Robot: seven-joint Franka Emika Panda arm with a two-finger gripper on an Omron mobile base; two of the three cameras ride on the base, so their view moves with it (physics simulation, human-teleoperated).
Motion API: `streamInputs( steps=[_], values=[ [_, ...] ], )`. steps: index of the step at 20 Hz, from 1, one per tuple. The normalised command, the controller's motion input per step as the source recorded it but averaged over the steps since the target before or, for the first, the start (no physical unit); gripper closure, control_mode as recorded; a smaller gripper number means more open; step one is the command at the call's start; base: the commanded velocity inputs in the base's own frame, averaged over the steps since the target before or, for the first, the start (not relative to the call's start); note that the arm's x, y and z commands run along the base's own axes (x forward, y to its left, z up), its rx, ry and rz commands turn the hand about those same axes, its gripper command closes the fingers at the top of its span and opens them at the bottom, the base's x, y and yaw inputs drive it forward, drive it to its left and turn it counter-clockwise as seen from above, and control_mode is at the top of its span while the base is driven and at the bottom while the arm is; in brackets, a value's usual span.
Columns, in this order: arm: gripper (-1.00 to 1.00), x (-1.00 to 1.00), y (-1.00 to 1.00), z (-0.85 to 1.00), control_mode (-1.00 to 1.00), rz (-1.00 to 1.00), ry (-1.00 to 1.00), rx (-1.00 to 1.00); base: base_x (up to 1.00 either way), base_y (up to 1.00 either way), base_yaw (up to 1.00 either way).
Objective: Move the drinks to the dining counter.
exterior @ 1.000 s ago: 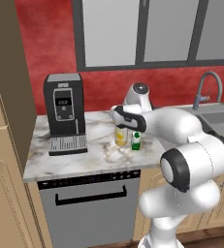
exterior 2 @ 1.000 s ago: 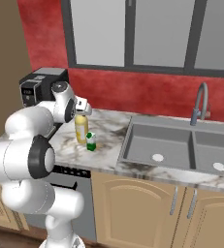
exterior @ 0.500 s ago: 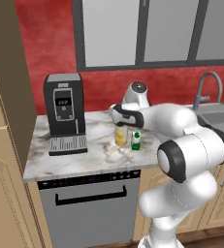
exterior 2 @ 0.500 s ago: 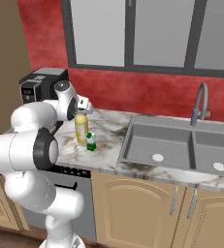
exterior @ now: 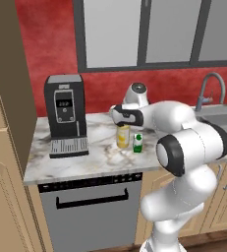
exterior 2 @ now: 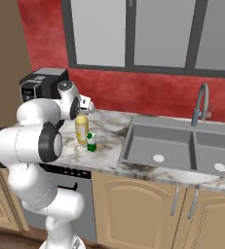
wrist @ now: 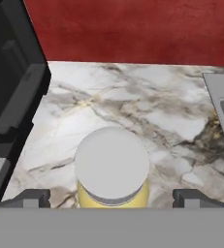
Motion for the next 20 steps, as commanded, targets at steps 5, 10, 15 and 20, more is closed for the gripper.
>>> streamInputs(
  steps=[5,10,15,20],
  values=[
    [-1.0,0.17,0.0,-0.07,-1.0,0.0,0.01,0.0,0.0,0.0,0.0],
    [-1.0,0.17,0.0,-0.07,-1.0,0.0,0.01,0.0,0.0,0.0,0.0],
    [-1.0,0.11,0.02,-0.08,-1.0,0.0,0.01,0.0,0.0,0.0,0.0],
    [-1.0,0.04,0.0,-0.06,-1.0,0.0,0.0,0.0,0.0,0.0,0.0]
  ],
)
